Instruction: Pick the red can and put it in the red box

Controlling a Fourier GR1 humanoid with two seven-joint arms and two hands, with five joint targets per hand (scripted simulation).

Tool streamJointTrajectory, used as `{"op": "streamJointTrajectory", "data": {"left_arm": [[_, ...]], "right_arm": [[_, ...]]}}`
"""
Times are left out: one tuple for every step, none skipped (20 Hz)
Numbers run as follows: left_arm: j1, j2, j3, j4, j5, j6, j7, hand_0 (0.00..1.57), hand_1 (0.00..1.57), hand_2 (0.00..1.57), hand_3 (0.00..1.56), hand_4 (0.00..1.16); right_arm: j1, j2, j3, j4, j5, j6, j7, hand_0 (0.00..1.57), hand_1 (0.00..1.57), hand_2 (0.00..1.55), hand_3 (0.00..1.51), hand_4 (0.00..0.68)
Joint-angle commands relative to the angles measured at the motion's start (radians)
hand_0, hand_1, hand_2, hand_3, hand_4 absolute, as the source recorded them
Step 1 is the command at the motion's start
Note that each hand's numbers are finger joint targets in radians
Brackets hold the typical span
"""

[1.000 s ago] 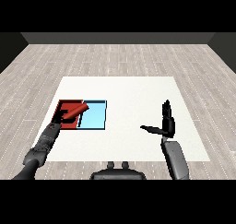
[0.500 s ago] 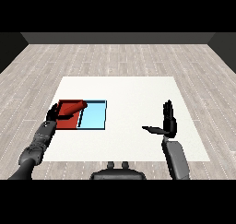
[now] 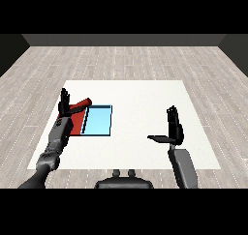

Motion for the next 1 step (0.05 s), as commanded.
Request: {"op": "streamJointTrajectory", "data": {"left_arm": [[0.059, -0.114, -0.013, -0.168, 0.051, -0.095, -0.089, 0.0, 0.0, 0.0, 0.0, 0.0]], "right_arm": [[0.021, -0.016, -0.006, 0.003, -0.058, 0.077, -0.019, 0.0, 0.0, 0.0, 0.0, 0.0]]}}
